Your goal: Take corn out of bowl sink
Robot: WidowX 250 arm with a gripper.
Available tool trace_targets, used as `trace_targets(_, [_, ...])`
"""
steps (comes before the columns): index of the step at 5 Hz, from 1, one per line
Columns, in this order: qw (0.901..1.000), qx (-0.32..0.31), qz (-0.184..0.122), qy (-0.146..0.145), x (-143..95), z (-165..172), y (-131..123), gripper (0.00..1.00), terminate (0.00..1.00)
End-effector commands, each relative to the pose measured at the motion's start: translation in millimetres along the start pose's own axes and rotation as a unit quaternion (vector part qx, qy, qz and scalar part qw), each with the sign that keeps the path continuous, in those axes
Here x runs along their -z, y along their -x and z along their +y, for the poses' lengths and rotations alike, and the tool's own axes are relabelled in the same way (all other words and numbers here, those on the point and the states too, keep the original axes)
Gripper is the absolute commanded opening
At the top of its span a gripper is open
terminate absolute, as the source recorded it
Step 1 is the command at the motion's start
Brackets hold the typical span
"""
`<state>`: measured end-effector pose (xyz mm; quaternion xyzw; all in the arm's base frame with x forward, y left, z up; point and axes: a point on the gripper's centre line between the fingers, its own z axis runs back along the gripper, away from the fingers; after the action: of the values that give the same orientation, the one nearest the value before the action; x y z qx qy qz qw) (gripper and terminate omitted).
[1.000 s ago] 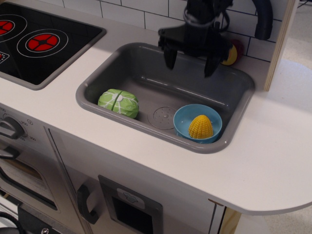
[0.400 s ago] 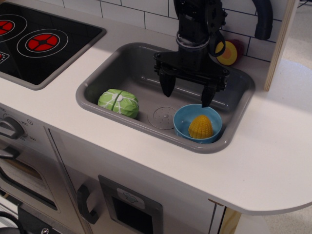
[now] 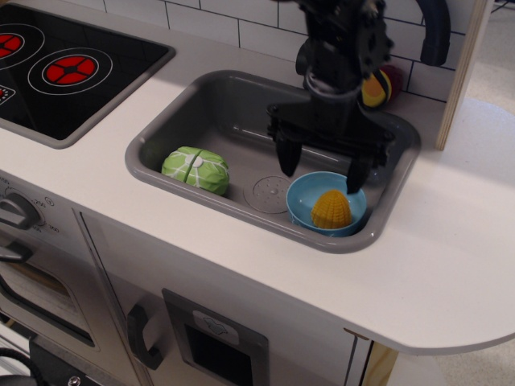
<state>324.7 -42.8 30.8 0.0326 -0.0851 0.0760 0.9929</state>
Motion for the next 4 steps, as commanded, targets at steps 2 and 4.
trace_targets(2, [0.9994, -0.022, -0.021, -0.019, 12, -2, -4, 1.00, 0.00])
trace_targets(4, [0.9994, -0.021, -0.013, -0.024, 25, -3, -4, 1.00, 0.00])
